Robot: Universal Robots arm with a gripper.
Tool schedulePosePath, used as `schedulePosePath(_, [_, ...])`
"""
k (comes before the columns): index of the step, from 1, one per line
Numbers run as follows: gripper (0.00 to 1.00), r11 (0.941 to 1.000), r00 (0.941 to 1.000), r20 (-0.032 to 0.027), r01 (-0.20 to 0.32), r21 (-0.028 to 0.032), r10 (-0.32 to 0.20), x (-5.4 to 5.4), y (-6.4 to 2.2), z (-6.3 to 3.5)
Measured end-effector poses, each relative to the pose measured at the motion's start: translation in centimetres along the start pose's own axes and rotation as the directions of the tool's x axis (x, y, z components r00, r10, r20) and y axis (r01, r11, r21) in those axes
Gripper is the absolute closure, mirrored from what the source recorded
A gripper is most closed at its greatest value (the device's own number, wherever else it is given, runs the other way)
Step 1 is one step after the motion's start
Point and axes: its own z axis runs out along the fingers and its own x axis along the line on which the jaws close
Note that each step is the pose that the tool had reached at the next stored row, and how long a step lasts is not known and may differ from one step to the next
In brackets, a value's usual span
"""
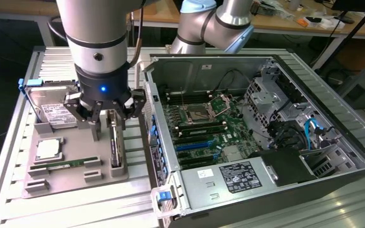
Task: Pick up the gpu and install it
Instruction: 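Pick up the gpu and move the gpu toward the slot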
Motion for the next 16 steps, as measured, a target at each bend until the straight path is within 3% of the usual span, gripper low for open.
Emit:
schedulePosePath(10, [0.46,0.9997,0.9997,0.0009,-0.024,0.0004,0.024,-0.3,-0.27,1.98])
schedulePosePath(16, [0.46,0.9996,0.9996,0.0009,-0.027,0.0004,0.027,0.2,-0.34,3.46])
